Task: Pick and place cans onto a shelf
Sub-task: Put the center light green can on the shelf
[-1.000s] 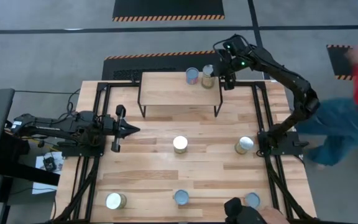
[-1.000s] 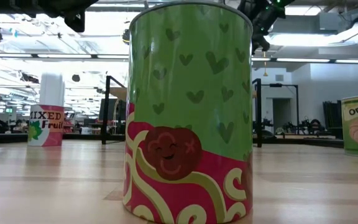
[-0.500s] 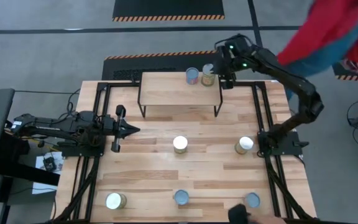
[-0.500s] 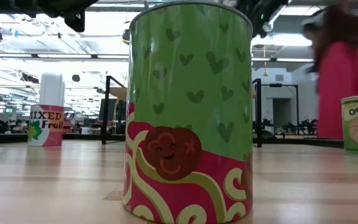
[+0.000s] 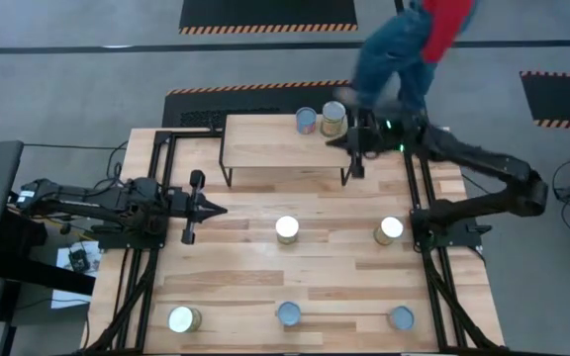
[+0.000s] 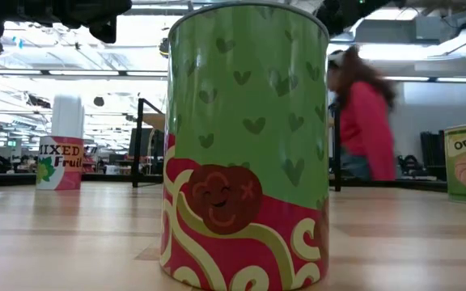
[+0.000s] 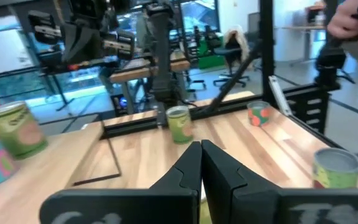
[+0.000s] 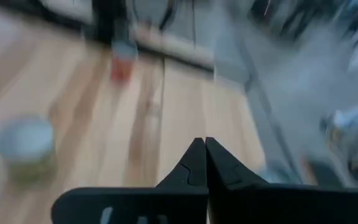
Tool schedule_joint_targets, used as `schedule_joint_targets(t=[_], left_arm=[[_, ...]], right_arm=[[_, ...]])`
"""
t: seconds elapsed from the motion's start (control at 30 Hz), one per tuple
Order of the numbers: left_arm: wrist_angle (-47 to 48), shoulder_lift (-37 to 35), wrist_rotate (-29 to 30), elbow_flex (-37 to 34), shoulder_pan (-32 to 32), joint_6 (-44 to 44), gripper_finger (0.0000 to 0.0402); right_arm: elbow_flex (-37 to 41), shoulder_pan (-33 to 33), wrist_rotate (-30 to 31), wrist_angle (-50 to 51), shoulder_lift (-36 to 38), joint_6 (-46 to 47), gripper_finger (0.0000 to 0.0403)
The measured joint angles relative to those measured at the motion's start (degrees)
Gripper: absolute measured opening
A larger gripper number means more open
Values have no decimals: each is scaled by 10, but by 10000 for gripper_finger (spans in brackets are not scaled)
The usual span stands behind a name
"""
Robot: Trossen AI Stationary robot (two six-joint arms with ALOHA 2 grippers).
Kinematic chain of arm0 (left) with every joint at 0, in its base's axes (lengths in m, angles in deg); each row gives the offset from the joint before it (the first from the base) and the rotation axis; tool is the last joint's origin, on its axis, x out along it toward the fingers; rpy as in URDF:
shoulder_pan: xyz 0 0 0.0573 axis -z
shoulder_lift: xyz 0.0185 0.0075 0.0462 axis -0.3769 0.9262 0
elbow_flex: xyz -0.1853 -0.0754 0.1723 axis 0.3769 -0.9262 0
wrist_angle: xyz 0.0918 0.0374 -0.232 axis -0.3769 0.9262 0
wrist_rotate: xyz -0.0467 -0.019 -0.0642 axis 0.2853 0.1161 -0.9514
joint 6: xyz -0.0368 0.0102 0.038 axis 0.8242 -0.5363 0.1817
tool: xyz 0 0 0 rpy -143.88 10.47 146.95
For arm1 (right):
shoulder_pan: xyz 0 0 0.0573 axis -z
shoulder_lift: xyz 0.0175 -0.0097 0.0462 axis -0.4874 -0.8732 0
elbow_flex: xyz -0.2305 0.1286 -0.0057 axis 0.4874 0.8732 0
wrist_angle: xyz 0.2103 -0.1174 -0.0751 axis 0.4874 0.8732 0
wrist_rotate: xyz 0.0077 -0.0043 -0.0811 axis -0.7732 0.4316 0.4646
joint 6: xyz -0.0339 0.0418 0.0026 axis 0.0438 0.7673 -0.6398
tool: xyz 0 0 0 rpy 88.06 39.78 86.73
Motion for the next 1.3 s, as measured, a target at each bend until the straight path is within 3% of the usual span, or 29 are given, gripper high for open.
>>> schedule_joint_targets(t=[0.2,0.33,0.47,0.83,1.0,1.3], left_arm=[[3,24,-20,0,1,5,0],[5,63,-22,0,4,9,0],[8,118,-4,6,29,24,0],[18,285,144,70,105,31,11],[16,350,135,104,105,19,49],[15,422,120,159,106,-20,100]], right_arm=[[188,-100,23,-309,39,93,3],[244,-179,83,-399,18,126,5],[247,-255,182,-405,-22,128,4],[235,-402,297,-437,-122,178,5],[207,-423,325,-439,-161,193,7],[162,-433,321,-409,-210,221,11]])
